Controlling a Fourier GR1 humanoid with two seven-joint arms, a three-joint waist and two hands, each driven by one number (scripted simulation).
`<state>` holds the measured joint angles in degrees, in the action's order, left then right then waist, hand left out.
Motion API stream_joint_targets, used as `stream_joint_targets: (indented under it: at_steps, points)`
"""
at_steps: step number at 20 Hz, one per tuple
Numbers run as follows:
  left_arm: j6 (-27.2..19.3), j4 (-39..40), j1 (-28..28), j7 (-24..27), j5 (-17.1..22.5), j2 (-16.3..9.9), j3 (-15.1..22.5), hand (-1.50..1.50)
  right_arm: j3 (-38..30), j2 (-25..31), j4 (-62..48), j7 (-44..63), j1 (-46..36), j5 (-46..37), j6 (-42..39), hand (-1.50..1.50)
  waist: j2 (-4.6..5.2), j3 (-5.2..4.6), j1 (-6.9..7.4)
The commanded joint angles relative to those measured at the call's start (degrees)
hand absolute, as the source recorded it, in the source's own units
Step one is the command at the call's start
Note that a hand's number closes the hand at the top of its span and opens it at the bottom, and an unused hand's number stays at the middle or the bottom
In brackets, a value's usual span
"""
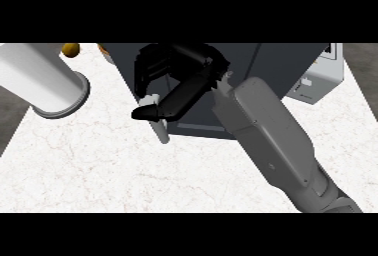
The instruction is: Pick up the bottled water, place it into the cabinet and close the cabinet
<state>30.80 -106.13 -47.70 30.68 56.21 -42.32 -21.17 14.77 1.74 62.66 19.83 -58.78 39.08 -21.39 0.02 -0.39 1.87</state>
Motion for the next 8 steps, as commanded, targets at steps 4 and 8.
stream_joint_targets:
  at_steps: [4,8]
  points:
    - [1.2,1.94,2.48,-0.48,-1.11,0.06,-0.31,-1.5,-8.13,3.88,-4.4,-5.62,-7.98,-4.81,8.05,-1.5,0.52,0.3,-0.21]
    - [0.93,0.23,3.68,-1.38,-2.93,1.18,2.06,-1.5,-8.69,4.38,-4.78,-6.23,-8.27,-4.94,7.21,-1.5,0.55,0.33,-0.41]
